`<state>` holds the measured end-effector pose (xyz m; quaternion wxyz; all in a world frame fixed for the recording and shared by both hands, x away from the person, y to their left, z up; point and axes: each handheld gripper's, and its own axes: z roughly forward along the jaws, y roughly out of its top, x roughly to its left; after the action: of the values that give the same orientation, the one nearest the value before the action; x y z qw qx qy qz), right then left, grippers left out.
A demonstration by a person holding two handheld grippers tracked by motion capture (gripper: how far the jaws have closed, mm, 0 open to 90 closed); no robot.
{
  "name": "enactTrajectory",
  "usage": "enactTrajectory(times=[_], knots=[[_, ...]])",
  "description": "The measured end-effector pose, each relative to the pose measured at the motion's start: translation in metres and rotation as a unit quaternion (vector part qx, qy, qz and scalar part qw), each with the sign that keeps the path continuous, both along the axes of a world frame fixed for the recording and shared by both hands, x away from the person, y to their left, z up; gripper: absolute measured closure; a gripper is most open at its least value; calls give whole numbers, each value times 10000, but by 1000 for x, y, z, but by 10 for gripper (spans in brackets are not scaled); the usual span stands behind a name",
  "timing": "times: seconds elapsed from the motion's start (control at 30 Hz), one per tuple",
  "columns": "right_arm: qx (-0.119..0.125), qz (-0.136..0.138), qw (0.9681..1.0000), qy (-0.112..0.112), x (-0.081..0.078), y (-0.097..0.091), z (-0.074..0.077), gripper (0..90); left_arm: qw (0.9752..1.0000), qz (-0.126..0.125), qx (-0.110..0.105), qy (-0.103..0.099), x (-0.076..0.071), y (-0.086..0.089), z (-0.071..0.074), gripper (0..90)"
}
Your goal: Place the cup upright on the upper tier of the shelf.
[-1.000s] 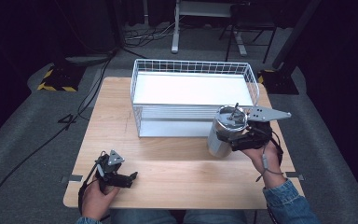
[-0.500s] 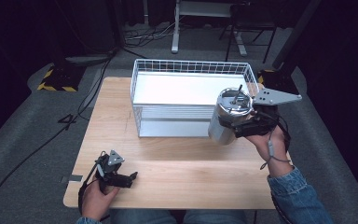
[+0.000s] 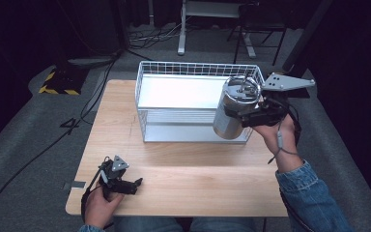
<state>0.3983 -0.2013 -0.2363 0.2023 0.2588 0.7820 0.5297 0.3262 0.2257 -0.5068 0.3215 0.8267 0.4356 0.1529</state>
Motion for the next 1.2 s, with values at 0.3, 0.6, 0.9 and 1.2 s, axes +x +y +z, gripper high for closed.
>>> enactTrajectory(times=[0.3, 0.6, 0.9, 1.2], knots=[[176, -2, 9998, 98, 19, 5, 16, 37, 10000, -1, -8, -5, 0, 0, 0, 5], [159, -52, 9998, 88, 41, 16, 30, 37, 10000, -3, -6, 2, 0, 0, 0, 5], [185, -186, 9996, 91, 70, 26, 38, 37, 10000, -1, -2, -1, 0, 0, 0, 4], [252, -346, 9990, 146, 97, 35, 38, 37, 10000, 5, -12, -1, 0, 0, 0, 5]])
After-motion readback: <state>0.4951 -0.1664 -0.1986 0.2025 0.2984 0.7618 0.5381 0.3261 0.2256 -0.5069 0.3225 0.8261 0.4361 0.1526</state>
